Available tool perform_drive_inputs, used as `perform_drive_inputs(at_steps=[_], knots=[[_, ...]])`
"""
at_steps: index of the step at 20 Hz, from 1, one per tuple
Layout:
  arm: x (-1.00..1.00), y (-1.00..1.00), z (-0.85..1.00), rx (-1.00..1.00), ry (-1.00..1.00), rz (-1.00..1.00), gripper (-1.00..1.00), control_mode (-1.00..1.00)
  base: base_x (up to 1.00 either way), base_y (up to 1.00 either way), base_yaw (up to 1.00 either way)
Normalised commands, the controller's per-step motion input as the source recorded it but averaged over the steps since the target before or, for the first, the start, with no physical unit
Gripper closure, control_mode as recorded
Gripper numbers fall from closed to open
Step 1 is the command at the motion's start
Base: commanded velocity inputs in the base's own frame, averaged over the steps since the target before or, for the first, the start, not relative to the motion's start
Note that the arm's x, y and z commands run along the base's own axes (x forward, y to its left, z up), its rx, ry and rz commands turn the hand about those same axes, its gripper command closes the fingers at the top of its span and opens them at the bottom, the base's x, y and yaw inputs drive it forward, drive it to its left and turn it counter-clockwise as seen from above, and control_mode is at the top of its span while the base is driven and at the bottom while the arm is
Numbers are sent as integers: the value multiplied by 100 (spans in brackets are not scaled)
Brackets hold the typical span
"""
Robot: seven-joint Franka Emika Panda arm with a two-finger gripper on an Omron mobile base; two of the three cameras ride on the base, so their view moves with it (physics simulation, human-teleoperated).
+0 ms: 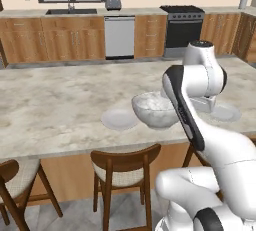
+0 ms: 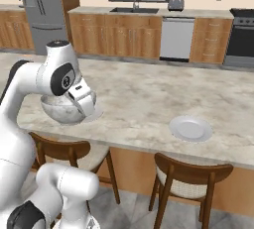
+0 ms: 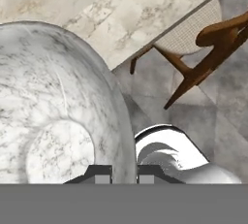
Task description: Move the bowls from the cabinet to the plates on the dining table.
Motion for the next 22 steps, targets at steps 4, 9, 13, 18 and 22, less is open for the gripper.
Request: perform_drive_inputs(at_steps=[4, 9, 13, 18, 22], knots=[[100, 25, -41, 0, 0, 23, 100, -100, 0, 0, 0], [100, 14, -19, 0, 0, 13, 100, -100, 0, 0, 0], [100, 14, -35, 0, 0, 9, 100, -100, 0, 0, 0], [99, 25, -62, 0, 0, 12, 100, -100, 0, 0, 0], [87, 18, -47, 0, -2, 11, 100, -100, 0, 0, 0]])
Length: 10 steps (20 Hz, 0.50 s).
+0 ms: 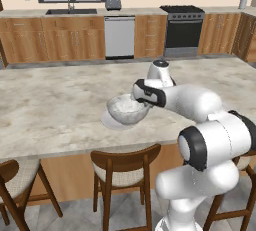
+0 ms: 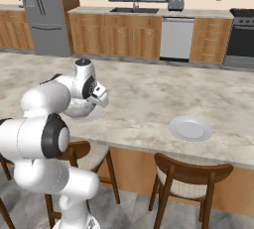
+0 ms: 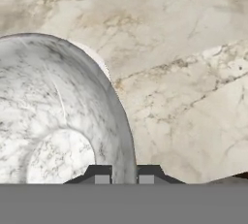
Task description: Move the bowls from the cabinet to the plates on the dining table.
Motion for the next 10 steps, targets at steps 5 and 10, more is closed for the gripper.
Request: perform_drive_inputs(at_steps=[5, 10], knots=[[75, 3, -36, -2, -8, 8, 100, -100, 0, 0, 0], [25, 5, -35, -3, -11, 7, 100, -100, 0, 0, 0]])
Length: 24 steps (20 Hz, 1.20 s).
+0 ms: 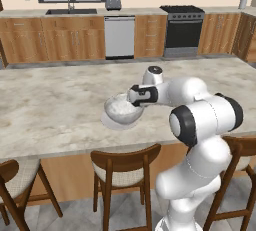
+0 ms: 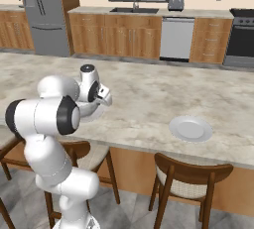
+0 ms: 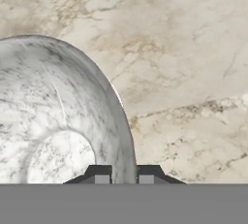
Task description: Move the bowls from the cabinet to the plates on the dining table.
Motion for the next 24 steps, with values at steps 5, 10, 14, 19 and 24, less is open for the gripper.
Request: perform_drive_inputs(at_steps=[5, 10, 14, 19, 24], knots=[[29, 13, -36, -1, -4, 5, 100, -100, 0, 0, 0], [44, 7, -26, 0, 0, 3, 100, -100, 0, 0, 0], [41, 1, -20, 0, 0, 1, 100, -100, 0, 0, 0], [-5, 1, -2, 0, 0, 1, -100, -100, 0, 0, 0], [-16, 2, 38, 0, -2, 0, -100, -100, 0, 0, 0]])
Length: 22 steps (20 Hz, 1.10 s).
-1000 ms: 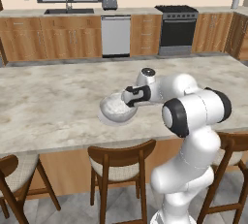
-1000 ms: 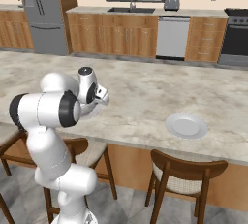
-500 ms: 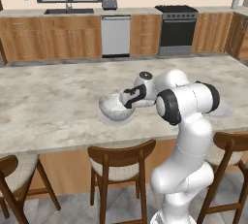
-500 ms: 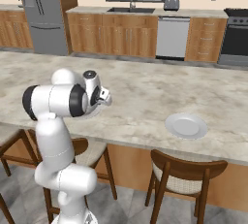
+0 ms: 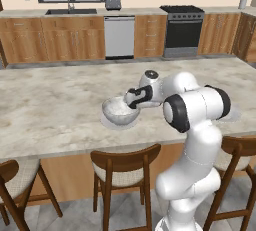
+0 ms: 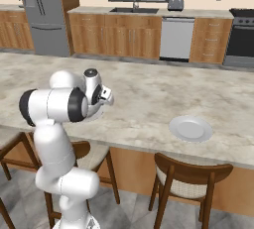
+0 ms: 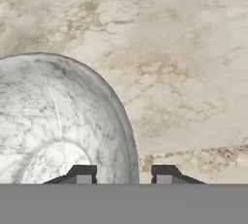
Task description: Move the bowls from the cabinet to the plates on the dining table.
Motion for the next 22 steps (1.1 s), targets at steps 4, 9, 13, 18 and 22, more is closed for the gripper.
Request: perform_drive_inputs(at_steps=[4, 9, 13, 18, 22], knots=[[-21, 0, 89, 0, -1, 0, -100, -100, 0, 0, 0], [-73, 12, 94, -6, -3, 0, -100, -100, 0, 0, 0], [-100, 5, 96, -8, -1, 0, -100, -100, 0, 0, 0], [-100, 2, 100, -1, 5, 0, -100, -100, 0, 0, 0], [-100, 8, 100, 0, 28, -1, -100, -100, 0, 0, 0]])
